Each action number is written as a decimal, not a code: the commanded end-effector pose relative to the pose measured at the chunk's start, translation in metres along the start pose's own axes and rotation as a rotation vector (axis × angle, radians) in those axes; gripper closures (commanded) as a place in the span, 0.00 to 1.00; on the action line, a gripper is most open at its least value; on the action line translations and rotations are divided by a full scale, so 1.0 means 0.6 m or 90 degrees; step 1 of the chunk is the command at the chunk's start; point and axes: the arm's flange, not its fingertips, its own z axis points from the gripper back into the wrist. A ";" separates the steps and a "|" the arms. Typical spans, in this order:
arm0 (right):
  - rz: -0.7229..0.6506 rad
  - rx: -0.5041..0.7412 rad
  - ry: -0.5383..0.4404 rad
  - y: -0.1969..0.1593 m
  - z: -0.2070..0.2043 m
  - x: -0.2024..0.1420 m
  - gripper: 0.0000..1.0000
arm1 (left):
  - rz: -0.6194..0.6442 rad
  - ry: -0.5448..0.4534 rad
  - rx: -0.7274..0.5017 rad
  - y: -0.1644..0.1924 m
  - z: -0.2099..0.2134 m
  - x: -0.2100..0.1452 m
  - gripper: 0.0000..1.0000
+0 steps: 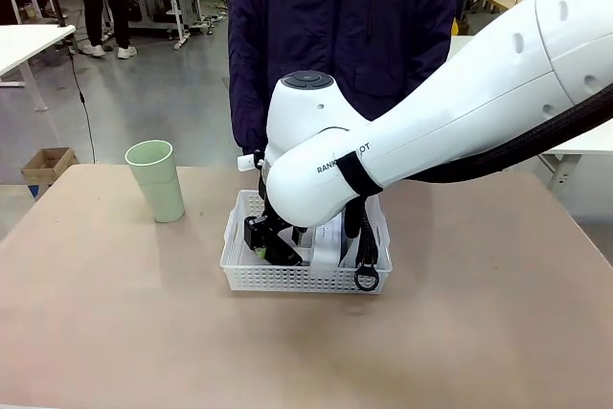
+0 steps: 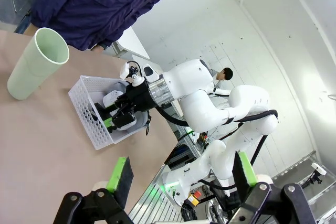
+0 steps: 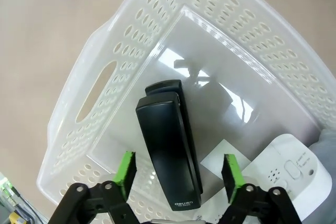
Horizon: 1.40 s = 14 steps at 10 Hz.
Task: Efficiently arrange items inside the basket to fit them all.
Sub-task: Pick up the Stapler and place it inside the Organizing basket.
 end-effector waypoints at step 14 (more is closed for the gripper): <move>-0.280 0.463 -0.168 -0.414 0.389 -0.414 0.00 | -0.013 -0.006 -0.010 -0.003 -0.001 0.000 0.00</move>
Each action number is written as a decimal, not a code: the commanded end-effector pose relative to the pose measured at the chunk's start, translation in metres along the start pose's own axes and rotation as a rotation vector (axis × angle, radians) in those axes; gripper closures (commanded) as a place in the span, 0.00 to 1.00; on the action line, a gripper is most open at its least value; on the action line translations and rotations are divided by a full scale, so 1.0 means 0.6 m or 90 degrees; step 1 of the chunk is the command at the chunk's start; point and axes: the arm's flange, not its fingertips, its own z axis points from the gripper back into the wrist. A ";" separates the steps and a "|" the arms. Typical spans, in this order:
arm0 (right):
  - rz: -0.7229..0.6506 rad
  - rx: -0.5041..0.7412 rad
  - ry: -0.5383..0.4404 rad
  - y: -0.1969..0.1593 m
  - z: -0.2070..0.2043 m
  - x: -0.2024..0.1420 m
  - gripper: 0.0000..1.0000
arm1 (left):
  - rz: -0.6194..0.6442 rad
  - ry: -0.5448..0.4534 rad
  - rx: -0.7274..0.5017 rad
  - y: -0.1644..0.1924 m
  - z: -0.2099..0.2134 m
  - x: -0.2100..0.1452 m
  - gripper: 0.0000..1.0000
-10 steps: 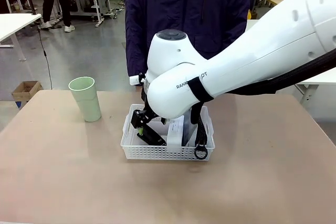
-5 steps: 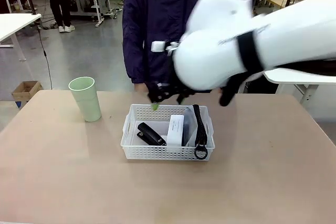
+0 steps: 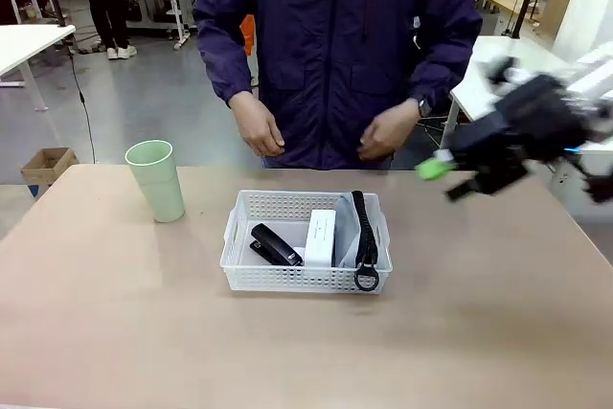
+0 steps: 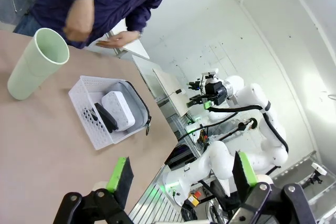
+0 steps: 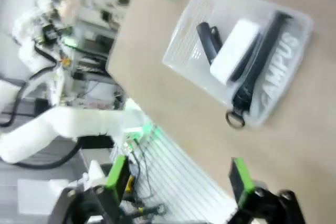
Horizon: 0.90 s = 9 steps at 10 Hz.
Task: Efficiently arrange items inside the basket to fit them all.
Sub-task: Pick up the Stapler and place it inside the Organizing basket.
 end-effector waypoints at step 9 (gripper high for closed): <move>-0.357 0.279 -0.195 -0.318 0.161 -0.159 0.00 | -0.012 -0.005 -0.010 -0.003 -0.002 0.000 0.00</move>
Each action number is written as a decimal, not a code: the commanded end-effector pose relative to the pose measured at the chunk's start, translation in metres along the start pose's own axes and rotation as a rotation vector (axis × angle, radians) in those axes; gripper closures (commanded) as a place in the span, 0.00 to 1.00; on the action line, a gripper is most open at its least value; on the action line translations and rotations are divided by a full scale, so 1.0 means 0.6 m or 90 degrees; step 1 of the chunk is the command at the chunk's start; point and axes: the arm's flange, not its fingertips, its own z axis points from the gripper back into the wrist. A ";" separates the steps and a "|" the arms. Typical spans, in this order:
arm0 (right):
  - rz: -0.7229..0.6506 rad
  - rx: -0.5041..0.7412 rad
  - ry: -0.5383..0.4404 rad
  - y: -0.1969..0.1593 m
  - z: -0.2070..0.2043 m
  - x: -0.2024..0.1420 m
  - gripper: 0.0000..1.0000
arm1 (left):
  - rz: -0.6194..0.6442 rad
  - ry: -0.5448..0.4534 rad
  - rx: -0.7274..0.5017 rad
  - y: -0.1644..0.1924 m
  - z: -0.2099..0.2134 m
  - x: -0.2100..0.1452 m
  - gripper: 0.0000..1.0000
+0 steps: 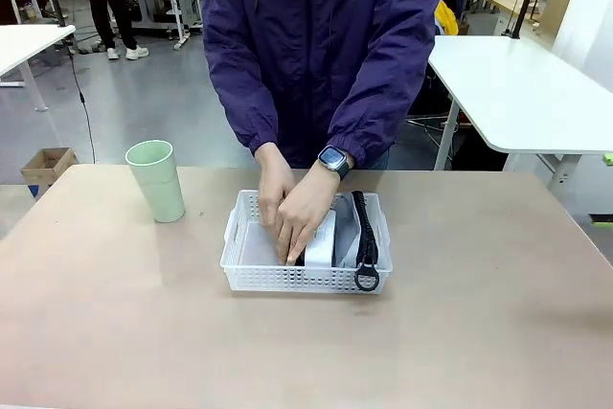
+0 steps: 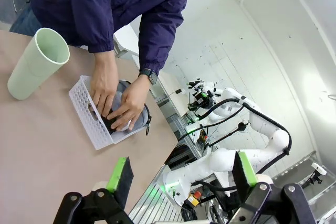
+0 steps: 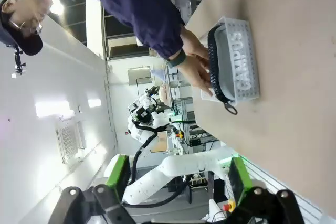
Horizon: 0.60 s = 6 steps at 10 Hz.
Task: Efficiently arrange items inside the basket to fit them all.
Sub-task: Pick up the Stapler and place it inside the Organizing basket.
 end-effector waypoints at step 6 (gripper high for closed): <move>-0.001 -0.005 0.006 0.017 0.001 -0.009 0.00 | -0.013 -0.005 -0.010 -0.003 -0.002 0.000 0.00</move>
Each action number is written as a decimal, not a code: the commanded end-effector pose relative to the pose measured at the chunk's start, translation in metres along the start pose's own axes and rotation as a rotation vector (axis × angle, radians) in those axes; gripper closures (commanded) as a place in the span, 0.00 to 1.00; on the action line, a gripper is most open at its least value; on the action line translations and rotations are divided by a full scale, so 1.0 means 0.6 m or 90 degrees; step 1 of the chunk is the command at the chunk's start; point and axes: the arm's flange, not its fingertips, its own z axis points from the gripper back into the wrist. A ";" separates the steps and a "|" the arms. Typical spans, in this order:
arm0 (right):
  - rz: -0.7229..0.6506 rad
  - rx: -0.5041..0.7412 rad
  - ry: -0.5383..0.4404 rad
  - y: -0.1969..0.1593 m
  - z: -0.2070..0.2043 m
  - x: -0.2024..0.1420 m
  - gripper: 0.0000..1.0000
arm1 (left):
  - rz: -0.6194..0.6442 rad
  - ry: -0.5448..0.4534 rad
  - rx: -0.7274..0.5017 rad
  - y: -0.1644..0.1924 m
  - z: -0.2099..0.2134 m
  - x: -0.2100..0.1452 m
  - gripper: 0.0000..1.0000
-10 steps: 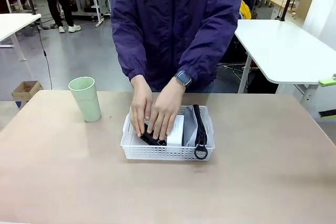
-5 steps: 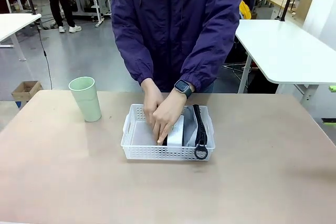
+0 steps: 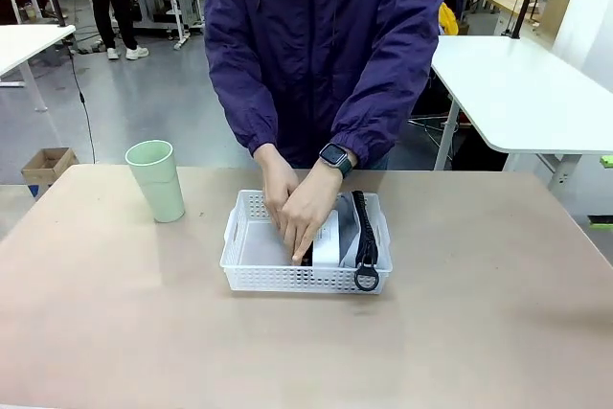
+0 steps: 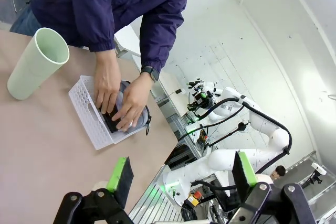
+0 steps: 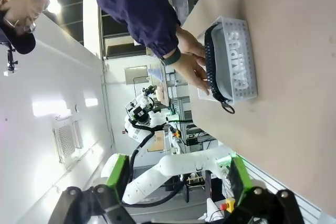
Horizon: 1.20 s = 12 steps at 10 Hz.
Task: Efficiently arrange items inside the basket to fit them all.
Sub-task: Pick up the Stapler and place it inside the Organizing basket, then pick up the Reusable plastic cup and place it inside the Organizing basket.
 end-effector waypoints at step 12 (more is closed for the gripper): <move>-0.004 0.006 0.001 0.010 0.004 -0.004 0.00 | -0.178 0.119 0.004 0.006 -0.068 0.039 0.00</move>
